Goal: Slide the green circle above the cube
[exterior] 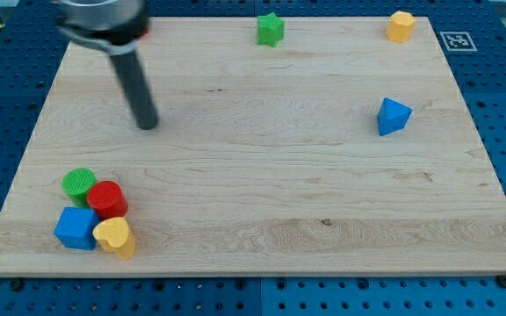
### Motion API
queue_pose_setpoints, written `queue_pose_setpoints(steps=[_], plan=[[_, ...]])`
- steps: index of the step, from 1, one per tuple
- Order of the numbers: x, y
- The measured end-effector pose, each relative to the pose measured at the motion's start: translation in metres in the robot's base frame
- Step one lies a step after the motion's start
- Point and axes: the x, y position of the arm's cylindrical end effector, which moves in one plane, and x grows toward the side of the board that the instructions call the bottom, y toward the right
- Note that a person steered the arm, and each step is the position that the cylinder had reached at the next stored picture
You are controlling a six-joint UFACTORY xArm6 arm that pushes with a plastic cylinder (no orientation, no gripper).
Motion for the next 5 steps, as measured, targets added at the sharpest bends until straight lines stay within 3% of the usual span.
queue_pose_setpoints(steps=[1,4,5], plan=[[0.006,0.064],[0.008,0.068],[-0.027,0.051]])
